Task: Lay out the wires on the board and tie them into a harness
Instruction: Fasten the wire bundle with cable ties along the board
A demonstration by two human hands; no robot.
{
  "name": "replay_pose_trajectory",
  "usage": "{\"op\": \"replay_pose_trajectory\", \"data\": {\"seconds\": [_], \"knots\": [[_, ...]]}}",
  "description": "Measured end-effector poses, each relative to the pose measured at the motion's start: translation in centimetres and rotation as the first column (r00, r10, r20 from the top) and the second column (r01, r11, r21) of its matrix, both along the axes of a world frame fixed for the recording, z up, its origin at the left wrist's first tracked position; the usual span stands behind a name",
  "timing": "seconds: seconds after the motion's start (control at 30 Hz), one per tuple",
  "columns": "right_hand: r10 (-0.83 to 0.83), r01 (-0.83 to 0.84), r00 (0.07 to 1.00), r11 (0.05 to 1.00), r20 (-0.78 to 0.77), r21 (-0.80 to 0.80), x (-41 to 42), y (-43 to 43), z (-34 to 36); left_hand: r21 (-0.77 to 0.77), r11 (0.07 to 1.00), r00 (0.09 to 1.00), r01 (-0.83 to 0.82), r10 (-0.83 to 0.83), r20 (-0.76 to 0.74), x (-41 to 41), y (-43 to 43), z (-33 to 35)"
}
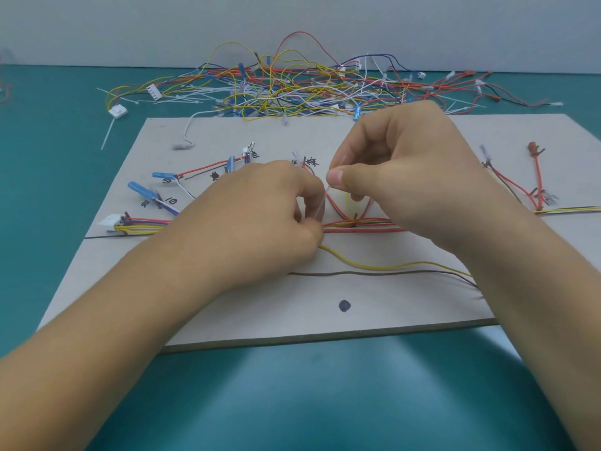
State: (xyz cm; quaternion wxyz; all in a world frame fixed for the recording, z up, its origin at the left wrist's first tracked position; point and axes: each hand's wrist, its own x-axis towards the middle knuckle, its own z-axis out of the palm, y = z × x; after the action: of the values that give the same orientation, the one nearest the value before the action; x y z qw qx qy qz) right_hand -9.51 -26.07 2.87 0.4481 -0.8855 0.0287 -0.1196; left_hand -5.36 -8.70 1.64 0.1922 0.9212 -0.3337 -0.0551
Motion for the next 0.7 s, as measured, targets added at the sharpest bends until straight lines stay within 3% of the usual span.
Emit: {"op": "replay_pose_trajectory", "data": {"seconds": [0.17,0.47,0.7], "knots": [[-0.098,0.099,0.995,0.995,0.02,-0.028,0.4,0.2,-0.9,-0.022,1.0,0.997,-0.018,0.017,-0.077,0.0,-0.1,0.2],[-0.114,0.118,0.992,0.991,0.061,-0.068,0.6,0.4,-1.1,-0.09,0.996,0.988,-0.021,0.007,-0.152,0.3,0.1,0.3],[-0.124,0.131,0.989,0.986,0.075,-0.105,0.6,0.5,-1.3,-0.007,1.0,0.995,0.004,-0.005,-0.101,0.2,-0.1,0.2]]}}
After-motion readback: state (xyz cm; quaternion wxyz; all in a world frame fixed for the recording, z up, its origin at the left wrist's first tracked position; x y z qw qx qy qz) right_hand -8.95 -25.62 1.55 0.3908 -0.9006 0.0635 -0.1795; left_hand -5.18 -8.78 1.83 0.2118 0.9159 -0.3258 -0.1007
